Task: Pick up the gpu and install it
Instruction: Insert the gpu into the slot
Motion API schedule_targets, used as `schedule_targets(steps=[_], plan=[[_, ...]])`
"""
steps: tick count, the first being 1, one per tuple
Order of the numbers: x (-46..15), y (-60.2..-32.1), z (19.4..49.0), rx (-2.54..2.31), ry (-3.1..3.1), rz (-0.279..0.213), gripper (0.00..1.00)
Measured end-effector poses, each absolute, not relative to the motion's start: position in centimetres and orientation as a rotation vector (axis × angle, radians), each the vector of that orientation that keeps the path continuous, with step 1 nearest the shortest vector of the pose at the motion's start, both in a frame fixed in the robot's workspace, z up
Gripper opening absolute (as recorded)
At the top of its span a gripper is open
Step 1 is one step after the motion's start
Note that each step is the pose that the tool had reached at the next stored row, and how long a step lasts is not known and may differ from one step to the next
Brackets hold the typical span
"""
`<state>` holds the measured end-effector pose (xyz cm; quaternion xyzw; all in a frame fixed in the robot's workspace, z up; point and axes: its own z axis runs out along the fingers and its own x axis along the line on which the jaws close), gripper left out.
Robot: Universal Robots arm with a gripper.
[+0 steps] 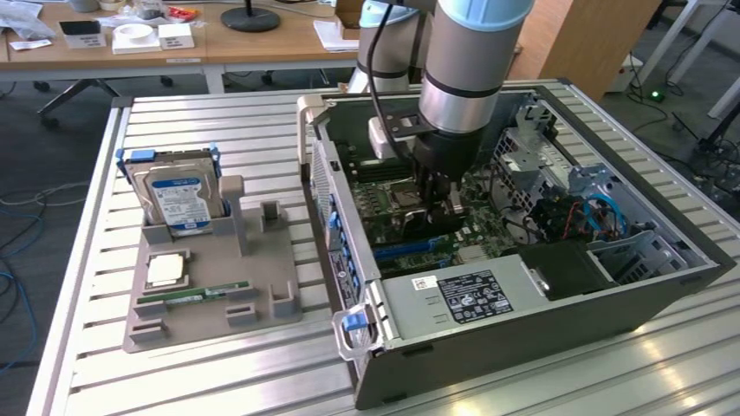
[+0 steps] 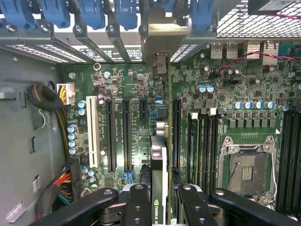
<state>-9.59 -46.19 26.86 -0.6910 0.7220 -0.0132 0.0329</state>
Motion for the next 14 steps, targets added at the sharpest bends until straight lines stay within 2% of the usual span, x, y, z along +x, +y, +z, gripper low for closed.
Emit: schedule_targets(steps=[14], plan=[[-9.82,-46.19,26.53,-2.126,2.222,-0.041,0.27]])
